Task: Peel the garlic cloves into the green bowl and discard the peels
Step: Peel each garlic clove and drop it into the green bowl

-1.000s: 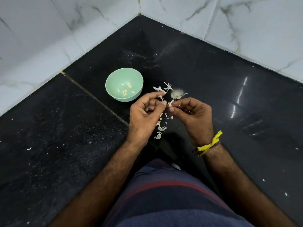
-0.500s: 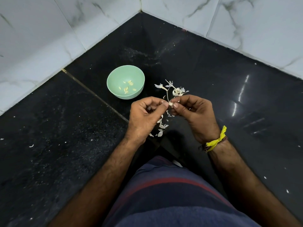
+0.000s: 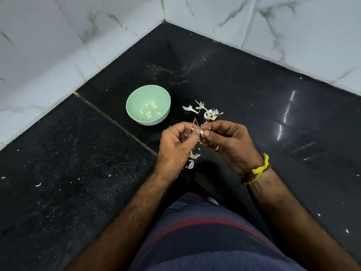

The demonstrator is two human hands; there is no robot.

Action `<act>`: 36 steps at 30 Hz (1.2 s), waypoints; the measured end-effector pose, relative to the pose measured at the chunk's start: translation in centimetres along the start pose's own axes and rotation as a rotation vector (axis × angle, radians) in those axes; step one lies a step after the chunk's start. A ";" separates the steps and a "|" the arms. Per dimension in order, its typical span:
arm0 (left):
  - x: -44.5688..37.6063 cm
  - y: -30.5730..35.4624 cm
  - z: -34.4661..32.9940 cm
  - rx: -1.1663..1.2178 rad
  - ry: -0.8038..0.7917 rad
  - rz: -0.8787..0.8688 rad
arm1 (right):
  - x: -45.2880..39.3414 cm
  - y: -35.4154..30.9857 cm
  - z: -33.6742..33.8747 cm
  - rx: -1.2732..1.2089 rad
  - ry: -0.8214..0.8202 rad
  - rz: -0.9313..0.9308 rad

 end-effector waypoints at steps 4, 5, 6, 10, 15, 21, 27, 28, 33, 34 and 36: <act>0.1 0.1 -0.6 -0.007 -0.020 0.006 | -0.1 0.0 0.2 -0.024 0.030 -0.035; 0.1 0.2 -0.6 -0.005 -0.012 0.008 | -0.1 0.1 0.2 -0.014 0.057 -0.022; 0.1 0.2 -0.6 -0.003 0.002 0.012 | 0.0 0.0 0.1 0.012 0.090 0.006; 0.1 -0.4 -0.4 -0.037 0.052 0.008 | 0.7 -0.6 -0.4 0.193 0.168 0.153; -0.4 0.0 0.2 -0.126 0.067 -0.036 | 0.8 -1.3 -1.1 0.301 0.134 0.183; -0.2 0.0 0.3 -0.203 0.040 -0.058 | 0.8 -1.2 -0.9 0.277 0.188 0.153; 0.0 0.7 1.1 -0.215 0.132 -0.097 | 0.5 0.6 -0.2 -0.113 0.279 -0.110; 0.1 1.0 1.0 -0.214 0.134 -0.116 | 0.5 0.7 -0.2 -0.133 0.276 -0.128; 0.5 1.9 0.3 -0.324 0.076 -0.235 | 0.5 1.0 -0.5 -0.155 0.233 -0.163; 0.6 2.0 0.4 -0.349 0.083 -0.259 | 0.5 1.1 -0.6 -0.162 0.228 -0.167; 0.6 2.0 0.7 -0.366 0.112 -0.287 | 0.5 1.2 -0.5 -0.156 0.227 -0.165</act>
Point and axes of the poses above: each hand's wrist, its own x-axis away from the middle knuckle, its own z-axis out of the back of the hand, y = z × x, the point moved 7 cm from there along -x, towards the middle knuckle, and after that the axes turned 3 degrees about -z, right-handed, at the moved point
